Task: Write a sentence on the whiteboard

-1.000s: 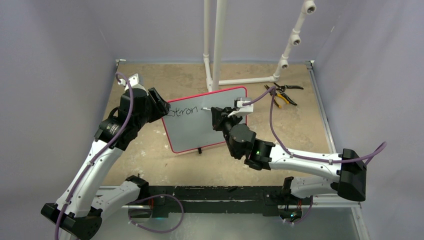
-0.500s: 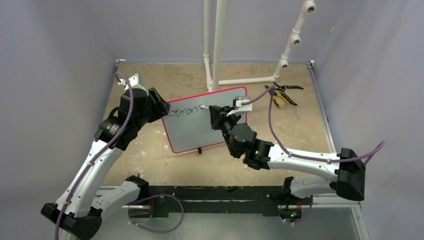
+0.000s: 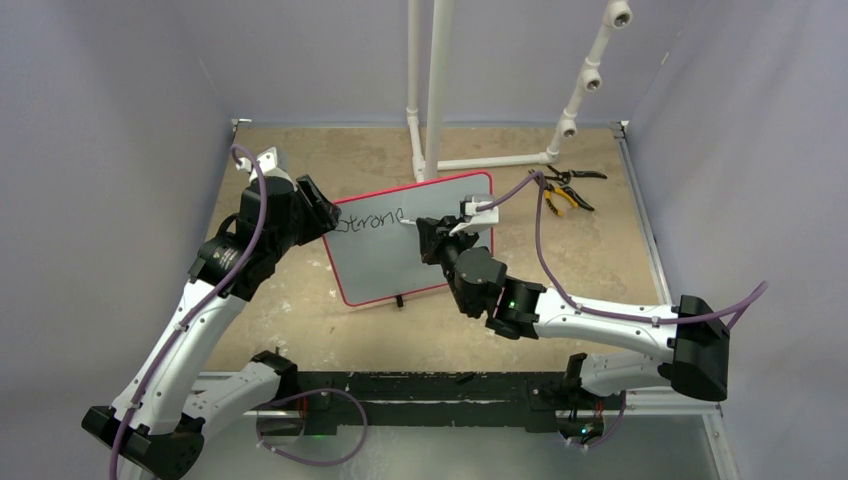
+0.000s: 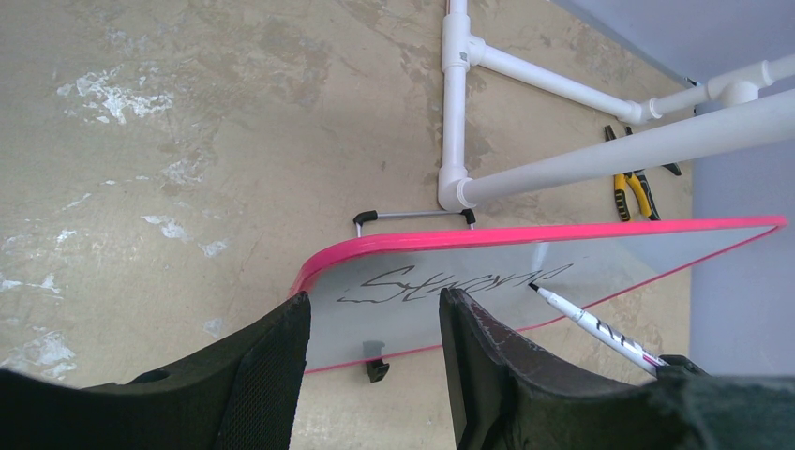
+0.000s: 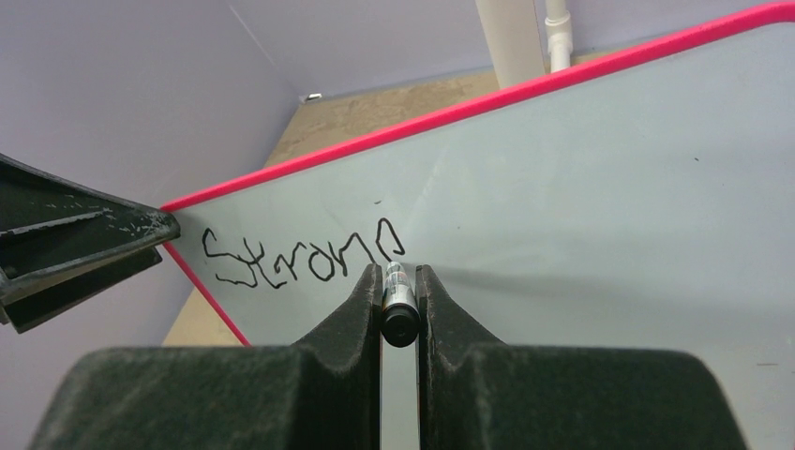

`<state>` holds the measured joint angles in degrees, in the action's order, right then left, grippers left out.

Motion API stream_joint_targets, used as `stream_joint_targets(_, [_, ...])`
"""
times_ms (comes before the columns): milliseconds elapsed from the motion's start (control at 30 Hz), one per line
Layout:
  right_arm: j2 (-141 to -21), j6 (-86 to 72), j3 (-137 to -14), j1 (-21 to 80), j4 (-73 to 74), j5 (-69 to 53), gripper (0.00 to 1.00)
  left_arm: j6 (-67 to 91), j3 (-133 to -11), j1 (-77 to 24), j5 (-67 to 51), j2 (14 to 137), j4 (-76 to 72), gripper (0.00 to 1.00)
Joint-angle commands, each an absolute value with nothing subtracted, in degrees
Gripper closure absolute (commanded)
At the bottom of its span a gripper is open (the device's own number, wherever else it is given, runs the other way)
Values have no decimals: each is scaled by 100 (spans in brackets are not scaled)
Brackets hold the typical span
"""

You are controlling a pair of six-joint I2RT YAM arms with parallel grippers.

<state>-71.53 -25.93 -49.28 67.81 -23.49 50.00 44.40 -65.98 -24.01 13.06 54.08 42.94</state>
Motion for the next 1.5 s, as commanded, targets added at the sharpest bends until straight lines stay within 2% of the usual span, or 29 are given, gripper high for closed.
stream_joint_targets(0, [-7102, -2741, -5106, 6759, -2146, 5237, 100, 4465, -6601, -2408, 1274, 5412, 4175, 48])
stream_joint_targets(833, [-7139, -2268, -5223, 6759, -2678, 5318, 100, 4412, -6653, -2408, 1244, 5581, 4083, 48])
stream_joint_targets(1467, [-7115, -2865, -5099, 6776, -1659, 5167, 100, 4438, -6586, -2408, 1248, 5563, 4099, 48])
